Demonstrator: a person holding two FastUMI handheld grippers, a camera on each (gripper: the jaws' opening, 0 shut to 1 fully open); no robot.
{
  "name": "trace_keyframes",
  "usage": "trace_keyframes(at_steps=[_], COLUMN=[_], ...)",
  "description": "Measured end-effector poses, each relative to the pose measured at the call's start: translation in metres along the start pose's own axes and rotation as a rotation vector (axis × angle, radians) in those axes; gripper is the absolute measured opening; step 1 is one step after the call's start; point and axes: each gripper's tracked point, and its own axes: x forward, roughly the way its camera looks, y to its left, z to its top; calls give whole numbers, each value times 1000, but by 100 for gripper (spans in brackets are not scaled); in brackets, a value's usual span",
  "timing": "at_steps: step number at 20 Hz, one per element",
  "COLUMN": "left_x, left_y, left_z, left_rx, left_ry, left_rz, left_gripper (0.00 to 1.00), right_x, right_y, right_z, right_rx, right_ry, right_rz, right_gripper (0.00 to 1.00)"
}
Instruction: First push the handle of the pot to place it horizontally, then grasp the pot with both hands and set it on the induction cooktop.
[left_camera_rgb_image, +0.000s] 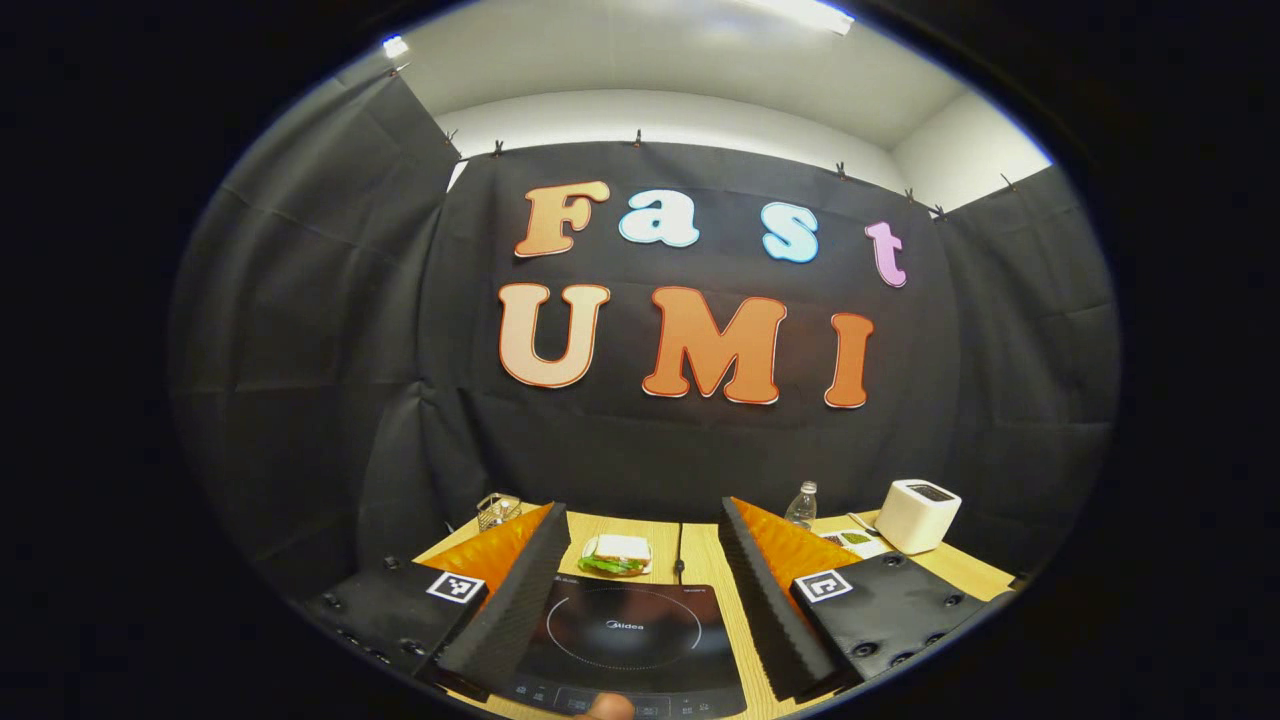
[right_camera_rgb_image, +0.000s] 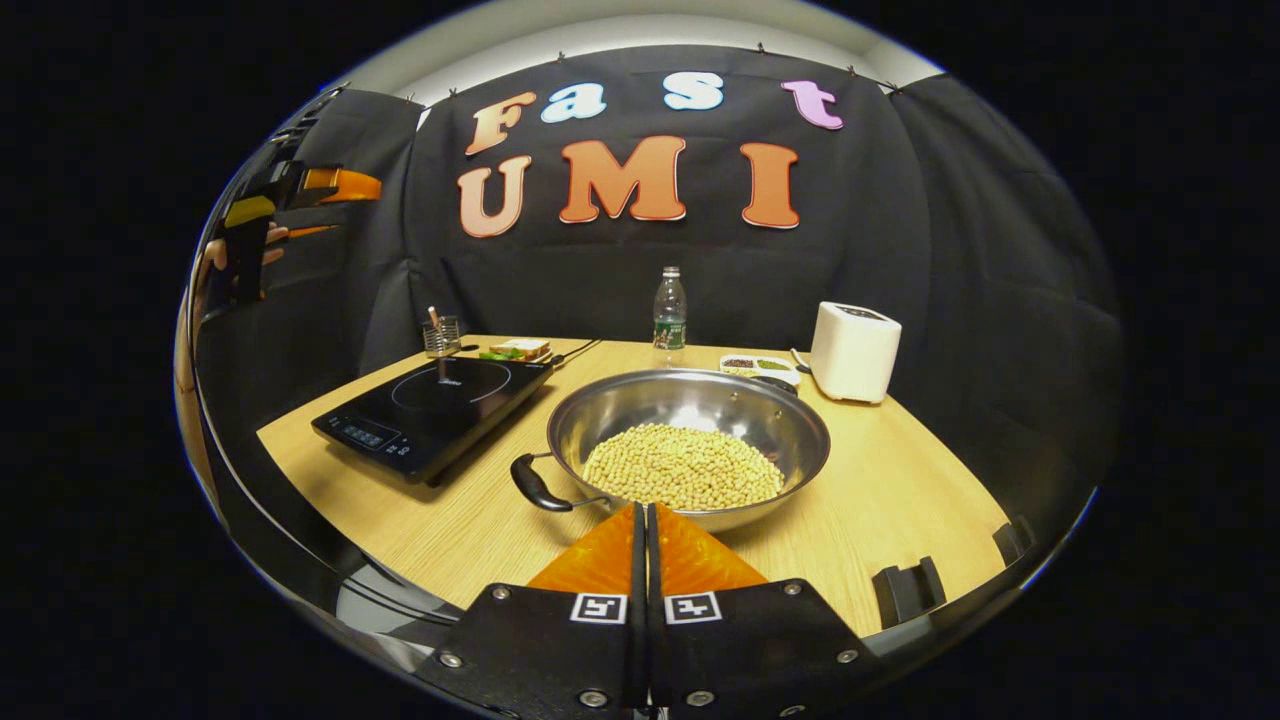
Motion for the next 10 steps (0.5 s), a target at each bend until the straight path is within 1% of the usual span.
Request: trace_keyframes(at_steps=[6,10], left_x=[-3,-1], left_y=[3,6], left_z=[-4,-9], left_rx=[11,13], left_ry=[13,22], left_rz=[0,2], left_gripper=[97,97], right_x=[23,35], right_y=[16,22], right_z=[-26,-36], right_rx=[-3,3], right_ry=[71,100], right_rz=[47,60], right_gripper=[0,0])
